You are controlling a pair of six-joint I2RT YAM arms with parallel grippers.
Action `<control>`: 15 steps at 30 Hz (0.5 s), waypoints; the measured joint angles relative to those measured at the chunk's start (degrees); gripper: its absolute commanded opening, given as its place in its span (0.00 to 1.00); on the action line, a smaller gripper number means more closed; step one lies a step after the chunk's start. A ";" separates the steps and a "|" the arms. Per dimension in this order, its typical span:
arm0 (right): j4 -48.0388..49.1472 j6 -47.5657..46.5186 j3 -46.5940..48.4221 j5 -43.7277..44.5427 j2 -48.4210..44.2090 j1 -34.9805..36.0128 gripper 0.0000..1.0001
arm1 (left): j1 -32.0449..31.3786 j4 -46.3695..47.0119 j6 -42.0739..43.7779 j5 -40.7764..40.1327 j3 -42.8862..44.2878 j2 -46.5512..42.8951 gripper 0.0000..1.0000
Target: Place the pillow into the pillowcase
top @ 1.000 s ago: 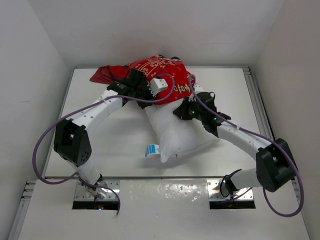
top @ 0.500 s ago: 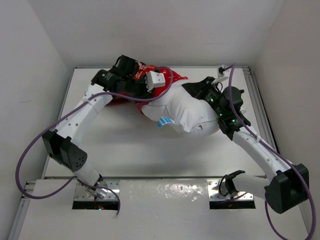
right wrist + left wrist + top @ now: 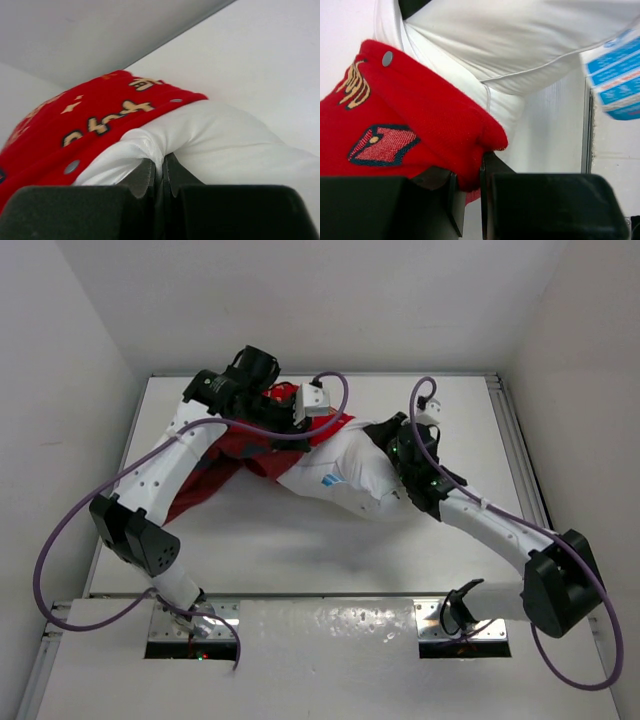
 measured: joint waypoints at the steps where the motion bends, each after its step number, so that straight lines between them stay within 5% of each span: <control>1: -0.83 0.79 0.26 1.70 0.72 0.02 0.00 | 0.00 -0.02 0.02 0.48 0.31 0.13 0.00; 5: -2.73 -0.55 2.10 4.00 3.56 1.11 0.00 | 0.00 0.48 -0.04 0.87 -0.48 0.31 0.00; 7: -4.02 -3.74 4.31 3.65 5.46 2.01 0.25 | 0.13 2.16 -0.11 0.09 -3.15 -0.04 0.00; 10: -5.84 -11.04 5.49 0.52 6.25 3.37 0.97 | 1.53 3.17 1.16 -1.14 -10.86 -1.88 0.00; 15: -12.02 -19.87 4.70 -9.14 3.04 1.99 0.99 | 4.63 1.07 4.61 -3.72 -20.65 -6.60 0.04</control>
